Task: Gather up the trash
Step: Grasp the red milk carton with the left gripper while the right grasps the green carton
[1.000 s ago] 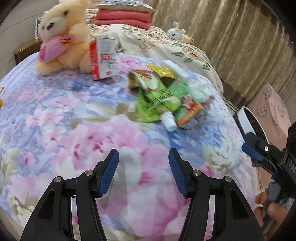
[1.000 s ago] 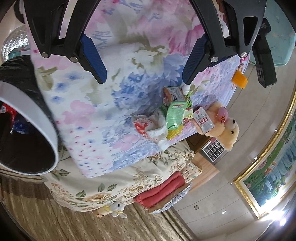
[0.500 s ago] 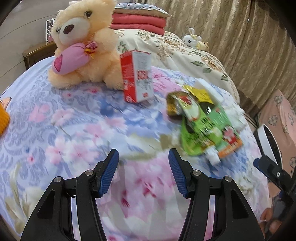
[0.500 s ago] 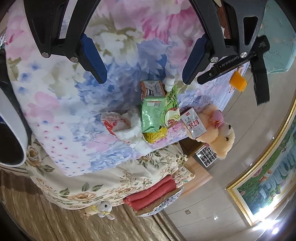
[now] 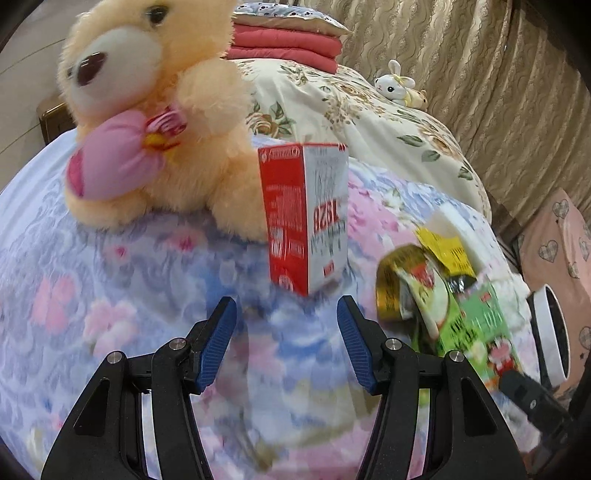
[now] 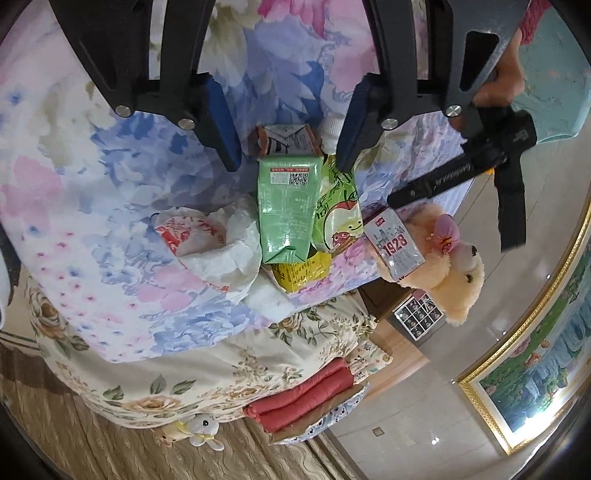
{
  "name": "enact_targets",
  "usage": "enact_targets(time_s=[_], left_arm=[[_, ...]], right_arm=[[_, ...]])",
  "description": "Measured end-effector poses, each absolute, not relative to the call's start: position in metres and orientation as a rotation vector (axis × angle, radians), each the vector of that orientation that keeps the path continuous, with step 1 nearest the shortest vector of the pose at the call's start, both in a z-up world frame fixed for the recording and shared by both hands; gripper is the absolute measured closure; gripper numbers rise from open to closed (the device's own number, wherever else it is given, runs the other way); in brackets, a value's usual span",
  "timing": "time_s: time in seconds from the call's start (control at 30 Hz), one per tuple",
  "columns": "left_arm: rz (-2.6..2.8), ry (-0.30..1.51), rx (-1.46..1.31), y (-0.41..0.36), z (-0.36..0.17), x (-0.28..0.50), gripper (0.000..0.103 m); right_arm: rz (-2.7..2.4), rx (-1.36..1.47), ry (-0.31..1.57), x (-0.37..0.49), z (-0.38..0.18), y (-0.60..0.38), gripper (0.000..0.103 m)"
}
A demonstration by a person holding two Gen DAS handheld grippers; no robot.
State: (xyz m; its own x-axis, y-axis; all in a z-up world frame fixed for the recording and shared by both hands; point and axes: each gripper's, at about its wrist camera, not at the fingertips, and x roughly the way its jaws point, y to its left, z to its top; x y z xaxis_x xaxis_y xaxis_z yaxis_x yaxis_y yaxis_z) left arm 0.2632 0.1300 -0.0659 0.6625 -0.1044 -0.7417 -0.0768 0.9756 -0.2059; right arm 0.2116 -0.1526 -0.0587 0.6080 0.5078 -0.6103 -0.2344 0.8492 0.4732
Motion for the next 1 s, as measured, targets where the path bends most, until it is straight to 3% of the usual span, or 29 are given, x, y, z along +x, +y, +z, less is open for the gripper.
enact_targets(time_s=[0.13,0.23,0.27,0.3,0.47,1.0], left_arm=[[-0.016,0.838,-0.222,0.13,-0.066,0.278,0.045],[-0.017,0.83,-0.209,0.127,-0.067,0.285,0.046],[-0.02,0.828,-0.205,0.126,-0.067,0.286,0.052],[-0.026,0.827,-0.2,0.124,-0.068,0.287,0.064],[-0.031,0.806,-0.186,0.12,-0.064,0.28,0.07],[-0.109,0.814,-0.191,0.09,-0.061,0.177,0.071]], right_arm=[[0.438,0.371,0.818,0.217,-0.061,-0.15,0.053],[0.441,0.383,0.823,0.22,-0.063,-0.15,0.067],[0.445,0.385,0.825,0.22,-0.063,-0.151,0.071],[0.447,0.385,0.826,0.221,-0.063,-0.151,0.071],[0.465,0.372,0.824,0.213,-0.061,-0.154,0.072],[0.435,0.269,0.81,0.167,-0.057,-0.192,0.07]])
